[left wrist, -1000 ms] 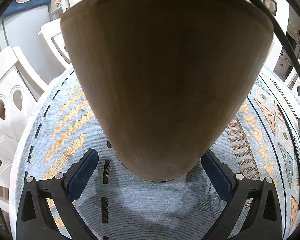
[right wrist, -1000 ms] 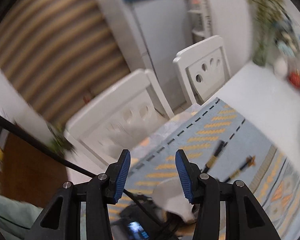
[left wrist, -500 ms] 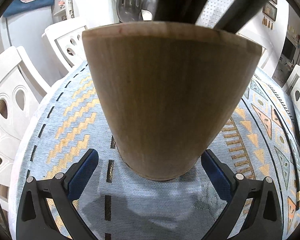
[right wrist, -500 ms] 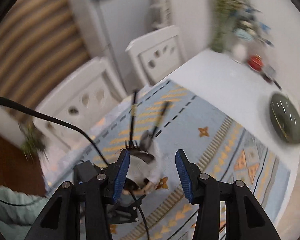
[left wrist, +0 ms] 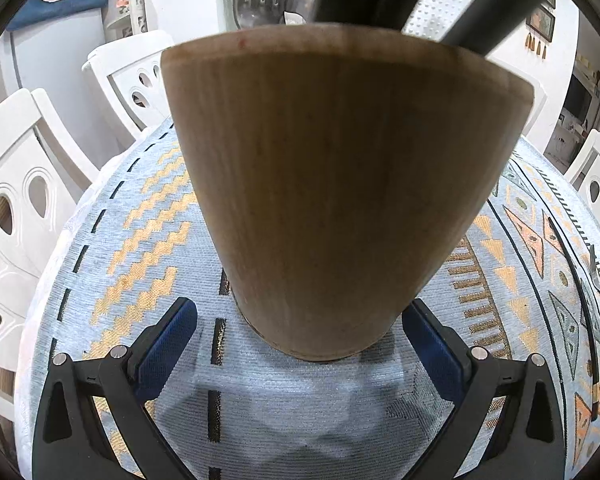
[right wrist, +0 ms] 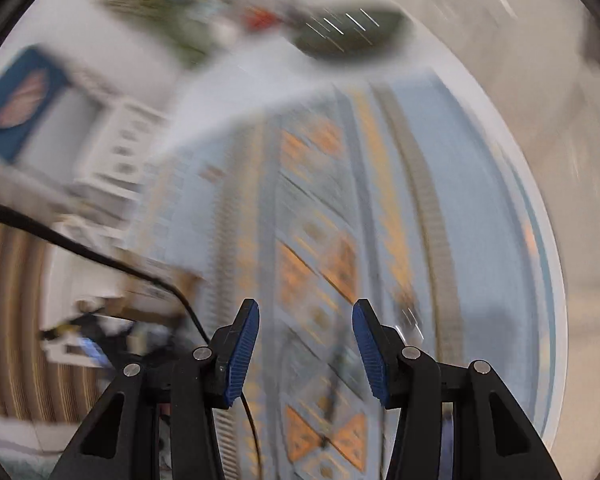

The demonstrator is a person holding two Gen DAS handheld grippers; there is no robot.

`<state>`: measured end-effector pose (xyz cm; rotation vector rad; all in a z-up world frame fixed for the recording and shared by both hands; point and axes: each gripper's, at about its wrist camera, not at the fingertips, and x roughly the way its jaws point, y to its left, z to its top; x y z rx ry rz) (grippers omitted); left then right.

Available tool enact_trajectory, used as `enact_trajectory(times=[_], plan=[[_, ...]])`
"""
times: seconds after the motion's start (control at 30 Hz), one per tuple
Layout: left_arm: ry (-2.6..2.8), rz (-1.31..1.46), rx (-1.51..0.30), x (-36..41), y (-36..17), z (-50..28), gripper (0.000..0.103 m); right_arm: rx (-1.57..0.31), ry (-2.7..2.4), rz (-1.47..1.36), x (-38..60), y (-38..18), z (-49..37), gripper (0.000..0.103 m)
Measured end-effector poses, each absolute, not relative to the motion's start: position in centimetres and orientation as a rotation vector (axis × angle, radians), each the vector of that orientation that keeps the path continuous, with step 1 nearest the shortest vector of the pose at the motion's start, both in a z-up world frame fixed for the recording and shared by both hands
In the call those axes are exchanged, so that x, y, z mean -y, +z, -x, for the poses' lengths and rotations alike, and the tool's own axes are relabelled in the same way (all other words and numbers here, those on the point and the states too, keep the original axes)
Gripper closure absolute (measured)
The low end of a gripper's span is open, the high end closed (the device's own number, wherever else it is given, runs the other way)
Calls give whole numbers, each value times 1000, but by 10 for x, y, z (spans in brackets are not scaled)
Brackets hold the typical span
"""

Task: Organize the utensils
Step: 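Move the right gripper back down to the dark fork on the tablecloth, then grasp the dark fork by its handle with the right gripper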

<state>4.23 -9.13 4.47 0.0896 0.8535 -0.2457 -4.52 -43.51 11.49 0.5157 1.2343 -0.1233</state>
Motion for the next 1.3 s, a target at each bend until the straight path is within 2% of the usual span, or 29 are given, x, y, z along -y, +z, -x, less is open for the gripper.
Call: enact_trajectory(times=[0.17, 0.3, 0.4, 0.6, 0.63, 0.67, 0.7, 1.07, 1.3], plan=[[-247, -88, -855, 91, 43, -43, 0, -1347, -299, -535, 460, 43, 52, 58], [-249, -89, -864, 91, 39, -46, 0, -1372, -303, -589, 482, 21, 53, 58], [-250, -89, -869, 91, 38, -48, 0, -1427, -256, -550, 478, 15, 50, 62], [-249, -94, -878, 92, 37, -51, 0, -1463, -259, -350, 451, 17, 41, 78], [-250, -95, -879, 92, 37, -52, 0, -1469, -262, -315, 443, 17, 38, 82], [-249, -95, -879, 92, 37, -52, 0, -1472, -255, -265, 433, 18, 36, 93], [-249, -95, -879, 92, 36, -52, 0, -1476, -234, -252, 426, 18, 35, 95], [-249, -96, -878, 91, 36, -52, 0, -1451, -183, -347, 395, 47, 40, 96], [-250, -97, -878, 91, 36, -52, 0, -1256, -79, -521, 404, 81, 55, 96]])
